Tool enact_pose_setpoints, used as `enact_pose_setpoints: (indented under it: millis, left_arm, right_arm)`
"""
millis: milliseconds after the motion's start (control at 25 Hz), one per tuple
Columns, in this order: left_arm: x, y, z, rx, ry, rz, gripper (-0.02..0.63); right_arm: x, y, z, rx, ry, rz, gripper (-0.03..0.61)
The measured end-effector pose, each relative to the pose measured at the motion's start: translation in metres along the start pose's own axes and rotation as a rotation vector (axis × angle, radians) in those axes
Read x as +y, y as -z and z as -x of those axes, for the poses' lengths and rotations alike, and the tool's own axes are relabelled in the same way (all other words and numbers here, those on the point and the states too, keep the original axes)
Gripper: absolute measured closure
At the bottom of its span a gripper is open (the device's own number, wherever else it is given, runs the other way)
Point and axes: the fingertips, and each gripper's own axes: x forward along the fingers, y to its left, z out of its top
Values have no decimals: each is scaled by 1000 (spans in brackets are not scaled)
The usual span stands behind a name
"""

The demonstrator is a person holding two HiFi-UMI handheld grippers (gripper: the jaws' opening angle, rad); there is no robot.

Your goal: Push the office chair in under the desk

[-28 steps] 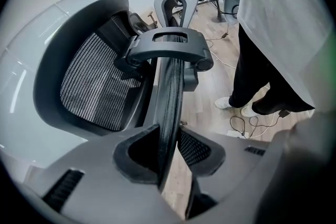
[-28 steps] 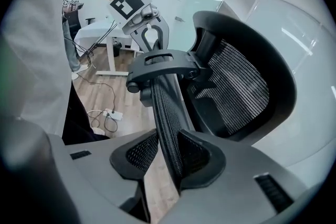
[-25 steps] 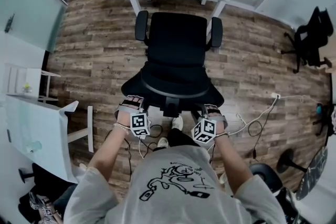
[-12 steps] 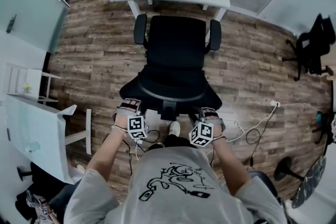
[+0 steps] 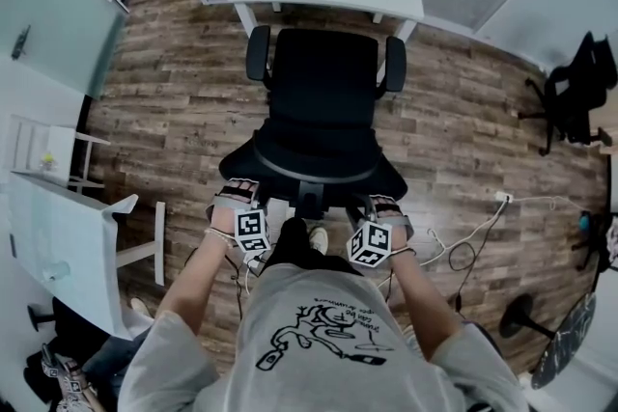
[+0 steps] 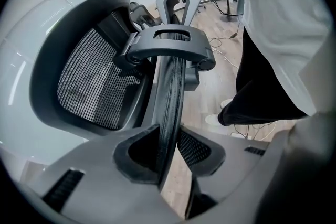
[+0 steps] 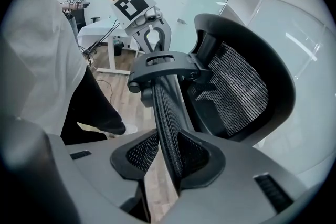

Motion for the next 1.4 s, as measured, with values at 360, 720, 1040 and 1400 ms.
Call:
enact_pose_setpoints:
  millis: [360, 720, 1040, 1400]
  left_arm:
    - [17, -10, -12, -12, -8, -1, 508]
    - [31, -19, -18, -24, -14, -37, 511]
    - [45, -21, -25, -37, -5, -44, 512]
    - [63, -20, -37, -58, -1, -51, 512]
  right_arm:
    - [-24, 10, -8, 8, -7, 27, 442]
    - [-42, 17, -11, 8, -18, 30, 443]
    - [-58, 19, -17, 12, -22, 31, 443]
    - [-77, 20, -29, 23, -29, 16, 443]
